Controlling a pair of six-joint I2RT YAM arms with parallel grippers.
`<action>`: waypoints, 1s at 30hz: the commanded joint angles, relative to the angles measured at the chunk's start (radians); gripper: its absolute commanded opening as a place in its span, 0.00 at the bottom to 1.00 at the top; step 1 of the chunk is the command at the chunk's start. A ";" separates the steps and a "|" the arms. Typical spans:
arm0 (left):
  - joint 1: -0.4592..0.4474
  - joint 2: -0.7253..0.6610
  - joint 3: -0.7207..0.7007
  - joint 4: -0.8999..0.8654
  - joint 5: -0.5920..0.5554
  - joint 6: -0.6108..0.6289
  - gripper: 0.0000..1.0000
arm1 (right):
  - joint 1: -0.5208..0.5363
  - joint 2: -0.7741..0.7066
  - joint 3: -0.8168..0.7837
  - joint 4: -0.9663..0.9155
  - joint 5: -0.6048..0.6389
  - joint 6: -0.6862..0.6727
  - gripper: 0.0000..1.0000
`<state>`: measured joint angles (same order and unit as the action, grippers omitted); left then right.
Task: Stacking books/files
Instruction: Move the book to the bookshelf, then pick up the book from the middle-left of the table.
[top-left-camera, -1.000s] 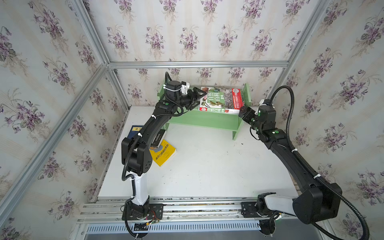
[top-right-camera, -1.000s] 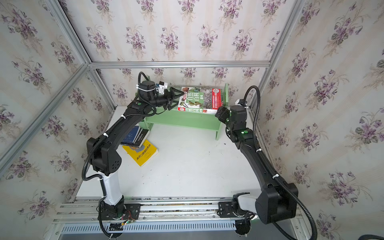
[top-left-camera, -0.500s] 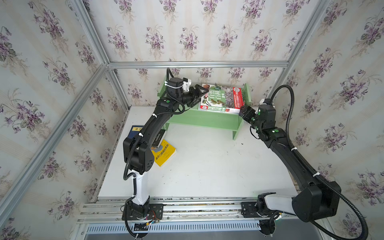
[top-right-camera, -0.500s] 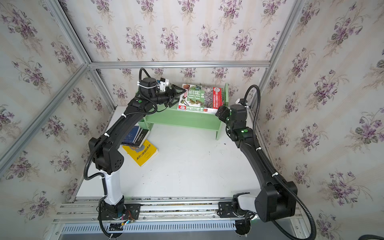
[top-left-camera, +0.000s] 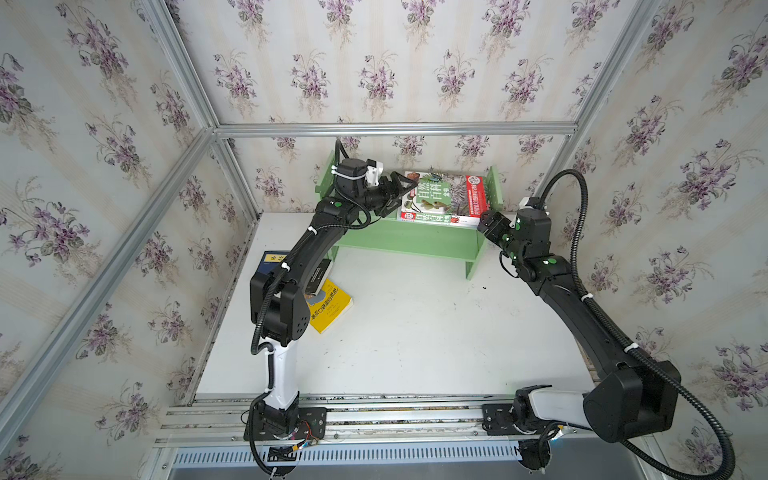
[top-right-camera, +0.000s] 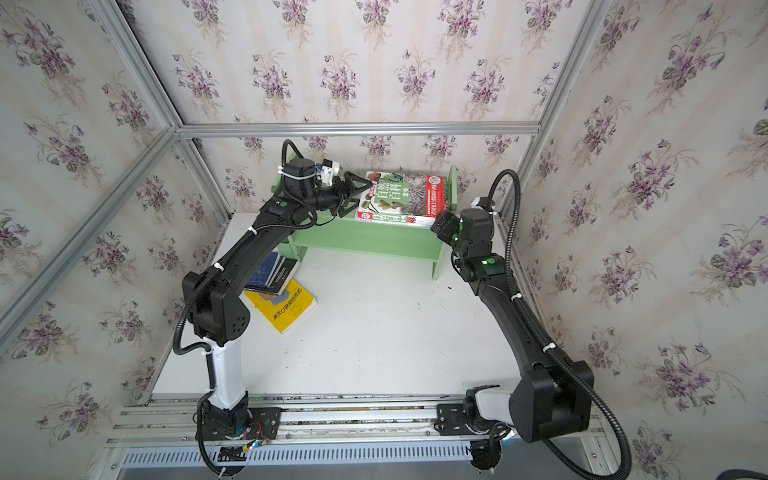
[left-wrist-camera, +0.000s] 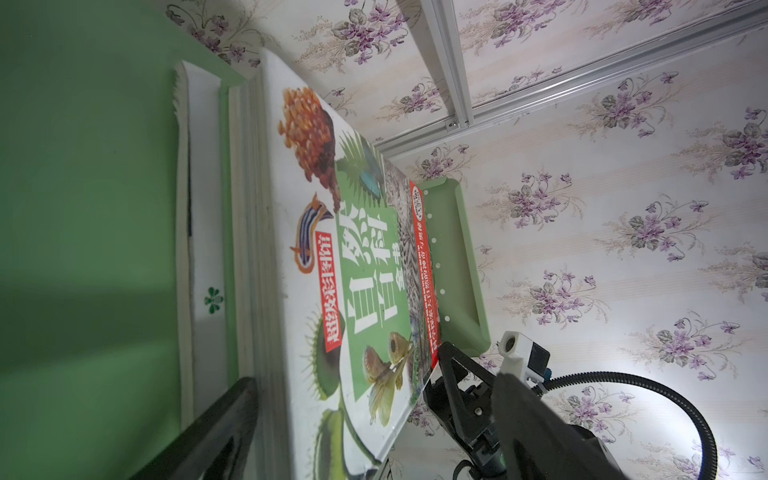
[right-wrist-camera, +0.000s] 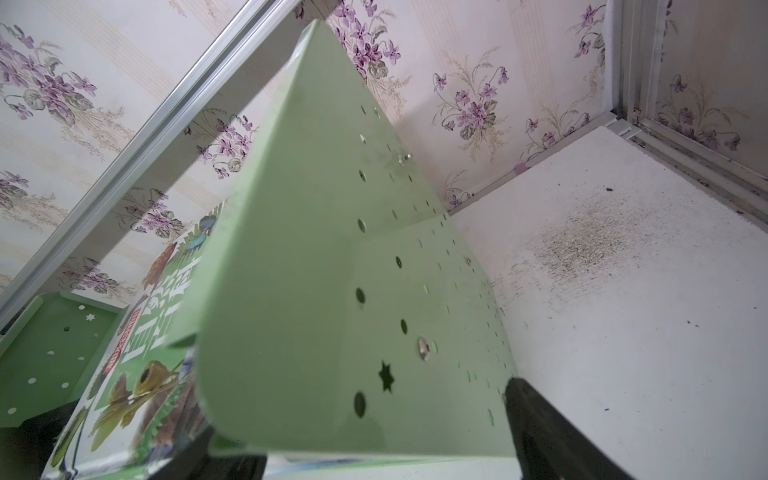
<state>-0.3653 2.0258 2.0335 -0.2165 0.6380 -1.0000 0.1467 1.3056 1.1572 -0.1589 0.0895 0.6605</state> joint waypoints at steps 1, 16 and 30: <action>0.017 -0.050 -0.028 0.032 0.002 0.026 0.93 | 0.001 -0.022 0.007 -0.129 -0.026 -0.056 0.88; 0.166 -0.522 -0.444 0.019 -0.114 0.236 0.99 | 0.006 -0.175 0.128 -0.073 -0.121 -0.184 0.95; 0.520 -0.891 -0.962 -0.183 -0.379 0.219 1.00 | 0.241 -0.115 0.005 0.044 -0.152 -0.044 0.91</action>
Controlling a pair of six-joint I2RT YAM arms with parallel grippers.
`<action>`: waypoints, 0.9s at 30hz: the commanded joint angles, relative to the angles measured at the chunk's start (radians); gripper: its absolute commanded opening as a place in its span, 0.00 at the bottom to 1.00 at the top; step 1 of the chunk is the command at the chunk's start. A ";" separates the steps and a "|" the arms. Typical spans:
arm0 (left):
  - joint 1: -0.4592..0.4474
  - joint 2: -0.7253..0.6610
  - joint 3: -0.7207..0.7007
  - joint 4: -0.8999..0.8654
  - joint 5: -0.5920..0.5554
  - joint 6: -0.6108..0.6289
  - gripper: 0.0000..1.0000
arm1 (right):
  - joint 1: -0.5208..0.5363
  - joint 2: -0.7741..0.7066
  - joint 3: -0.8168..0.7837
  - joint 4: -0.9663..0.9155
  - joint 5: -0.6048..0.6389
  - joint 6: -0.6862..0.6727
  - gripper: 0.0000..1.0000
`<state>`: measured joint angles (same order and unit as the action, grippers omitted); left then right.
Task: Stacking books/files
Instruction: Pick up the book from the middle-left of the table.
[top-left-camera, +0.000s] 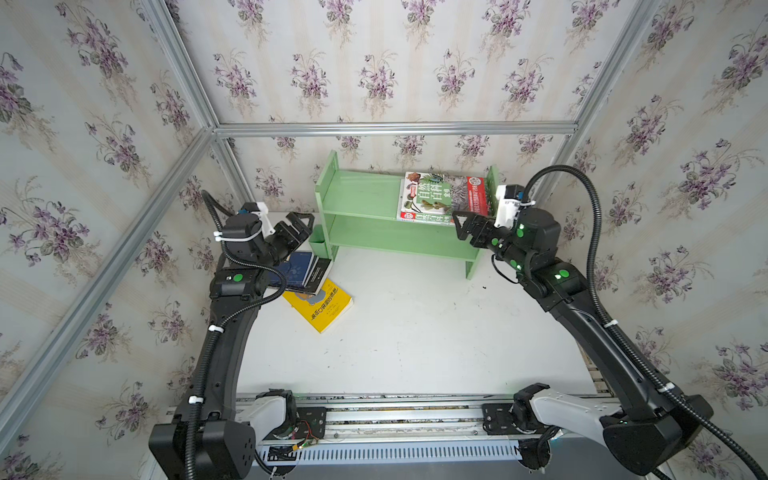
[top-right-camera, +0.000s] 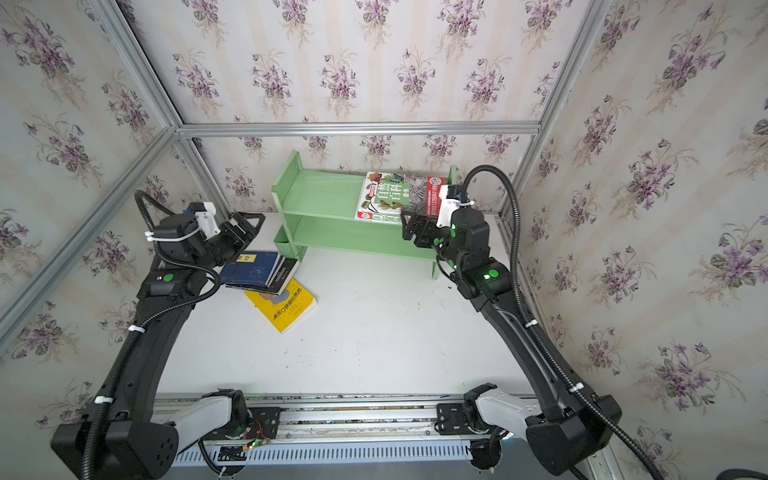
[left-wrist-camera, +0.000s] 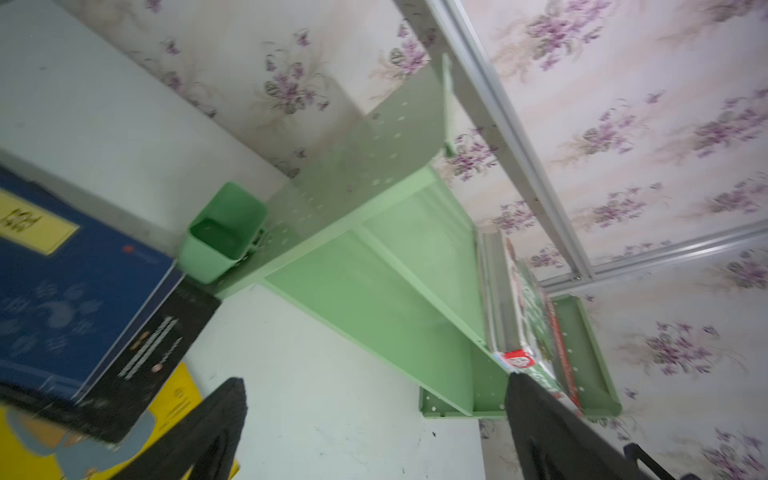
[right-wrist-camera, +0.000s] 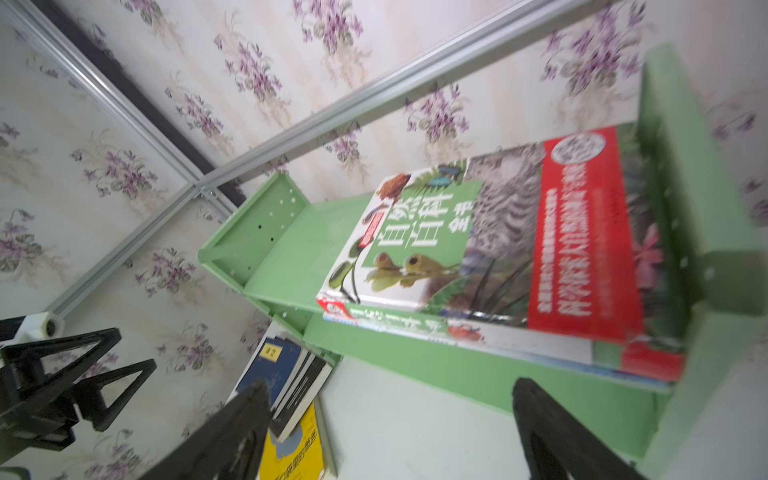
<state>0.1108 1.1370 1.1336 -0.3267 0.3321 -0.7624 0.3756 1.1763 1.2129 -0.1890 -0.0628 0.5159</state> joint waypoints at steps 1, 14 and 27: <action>0.068 0.002 -0.094 -0.080 -0.075 -0.042 1.00 | 0.017 0.020 -0.080 0.101 0.003 0.132 0.90; 0.159 0.286 -0.237 -0.068 0.013 -0.057 1.00 | 0.229 0.336 -0.209 0.336 0.033 0.159 0.87; 0.159 0.359 -0.364 -0.032 0.091 -0.058 0.99 | 0.447 0.936 0.359 0.145 -0.149 -0.059 0.75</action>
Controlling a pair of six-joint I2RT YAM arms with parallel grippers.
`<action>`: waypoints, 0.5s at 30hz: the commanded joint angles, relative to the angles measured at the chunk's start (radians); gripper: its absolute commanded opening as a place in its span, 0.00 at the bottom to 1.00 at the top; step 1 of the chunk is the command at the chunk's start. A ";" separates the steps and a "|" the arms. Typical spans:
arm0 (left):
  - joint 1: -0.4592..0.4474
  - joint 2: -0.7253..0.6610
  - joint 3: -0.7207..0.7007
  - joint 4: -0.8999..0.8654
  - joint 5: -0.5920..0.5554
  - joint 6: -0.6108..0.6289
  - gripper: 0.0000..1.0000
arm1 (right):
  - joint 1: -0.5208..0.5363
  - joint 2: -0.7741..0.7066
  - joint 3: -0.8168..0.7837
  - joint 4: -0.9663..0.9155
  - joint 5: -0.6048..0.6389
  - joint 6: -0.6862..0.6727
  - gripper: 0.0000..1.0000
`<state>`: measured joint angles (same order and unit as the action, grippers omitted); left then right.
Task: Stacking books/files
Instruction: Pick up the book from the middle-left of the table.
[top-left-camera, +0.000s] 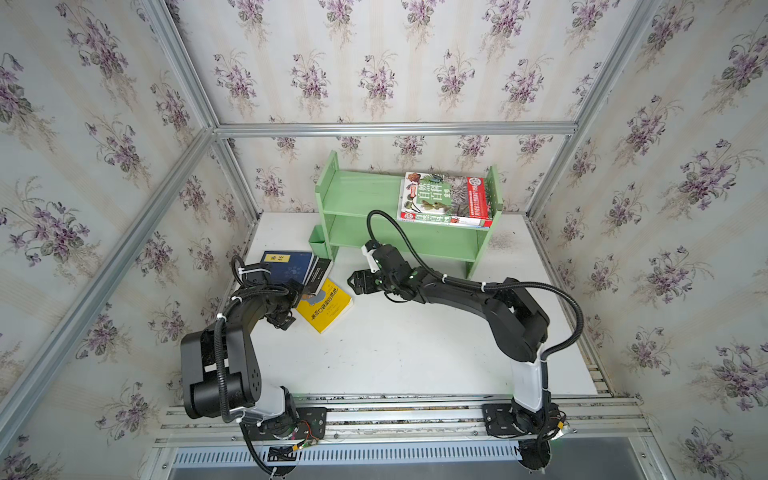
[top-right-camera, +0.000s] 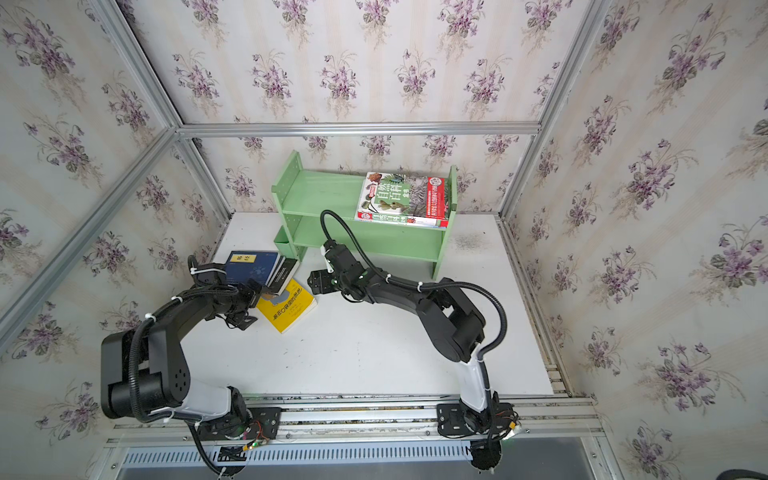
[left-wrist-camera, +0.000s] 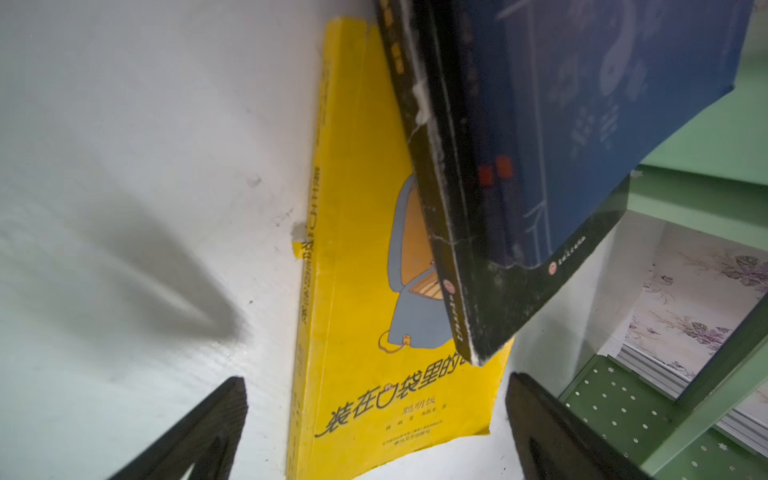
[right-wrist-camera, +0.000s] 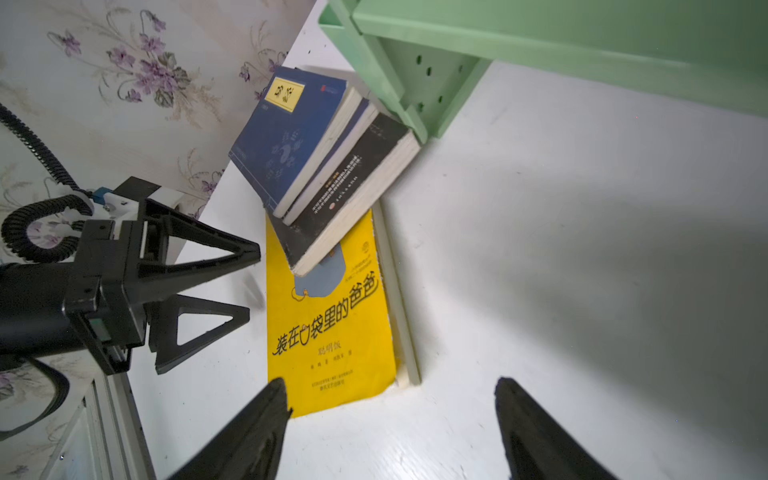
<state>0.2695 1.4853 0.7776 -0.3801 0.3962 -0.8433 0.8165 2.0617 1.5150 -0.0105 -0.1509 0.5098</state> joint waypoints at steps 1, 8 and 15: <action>-0.001 0.022 -0.009 0.023 0.039 0.029 0.99 | 0.011 0.079 0.083 -0.040 -0.063 -0.053 0.73; -0.010 0.044 -0.065 0.079 0.079 0.050 0.99 | 0.060 0.271 0.300 -0.165 -0.013 -0.108 0.54; -0.010 0.036 -0.118 0.129 0.112 0.095 0.99 | 0.097 0.451 0.580 -0.435 0.032 -0.190 0.33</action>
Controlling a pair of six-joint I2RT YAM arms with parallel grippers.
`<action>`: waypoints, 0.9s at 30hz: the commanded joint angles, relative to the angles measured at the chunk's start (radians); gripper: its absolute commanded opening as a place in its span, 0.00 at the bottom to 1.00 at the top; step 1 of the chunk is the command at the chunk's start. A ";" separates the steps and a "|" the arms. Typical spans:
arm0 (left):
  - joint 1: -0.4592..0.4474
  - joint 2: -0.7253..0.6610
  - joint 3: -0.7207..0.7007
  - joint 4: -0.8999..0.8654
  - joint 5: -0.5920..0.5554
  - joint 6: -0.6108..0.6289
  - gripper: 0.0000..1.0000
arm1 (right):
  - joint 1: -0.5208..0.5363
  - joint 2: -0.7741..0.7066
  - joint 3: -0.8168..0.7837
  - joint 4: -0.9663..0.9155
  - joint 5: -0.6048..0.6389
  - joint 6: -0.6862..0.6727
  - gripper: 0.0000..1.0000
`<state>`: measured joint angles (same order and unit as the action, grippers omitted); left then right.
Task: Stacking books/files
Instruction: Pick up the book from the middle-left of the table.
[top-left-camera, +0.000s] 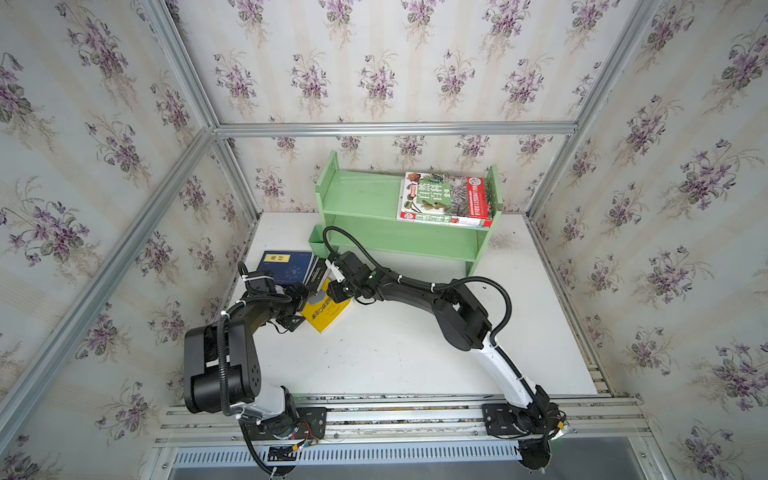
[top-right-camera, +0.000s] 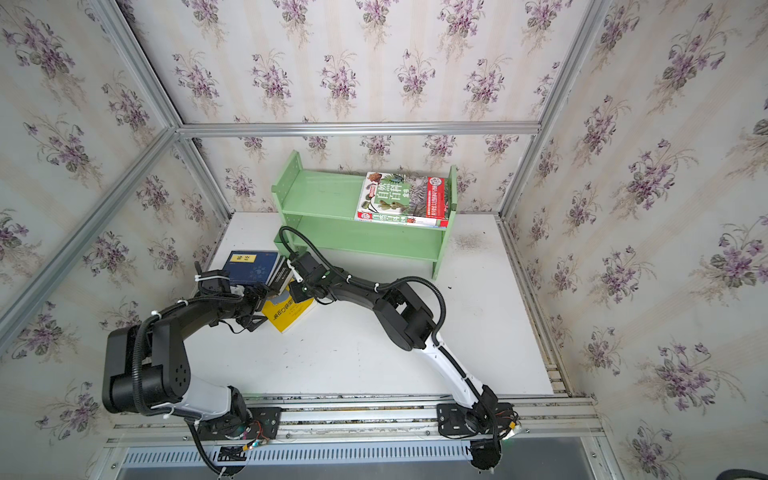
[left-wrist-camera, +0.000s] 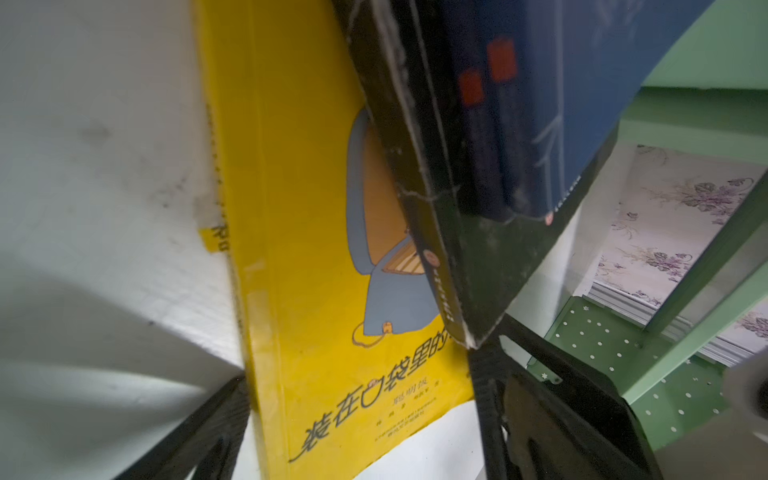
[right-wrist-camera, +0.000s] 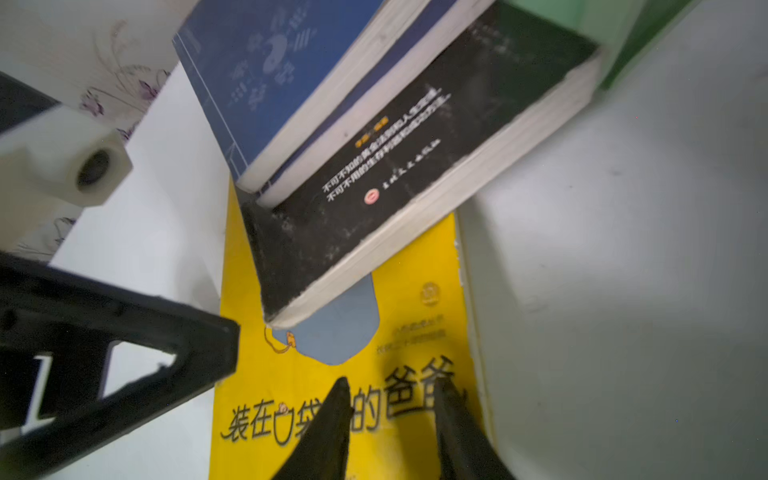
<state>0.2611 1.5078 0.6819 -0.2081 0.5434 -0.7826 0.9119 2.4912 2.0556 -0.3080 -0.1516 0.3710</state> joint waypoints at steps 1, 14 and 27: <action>-0.002 0.019 -0.030 -0.041 -0.031 0.037 0.99 | 0.005 0.021 0.039 -0.148 0.037 -0.063 0.31; -0.001 -0.028 -0.231 0.339 0.201 -0.005 0.88 | 0.006 0.162 0.129 -0.295 -0.066 -0.119 0.24; -0.002 -0.126 -0.356 0.698 0.242 -0.193 0.69 | -0.050 0.196 0.213 -0.390 -0.254 -0.042 0.24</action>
<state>0.2596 1.3918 0.3332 0.3439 0.7597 -0.9230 0.8719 2.6587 2.2887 -0.3859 -0.3599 0.2783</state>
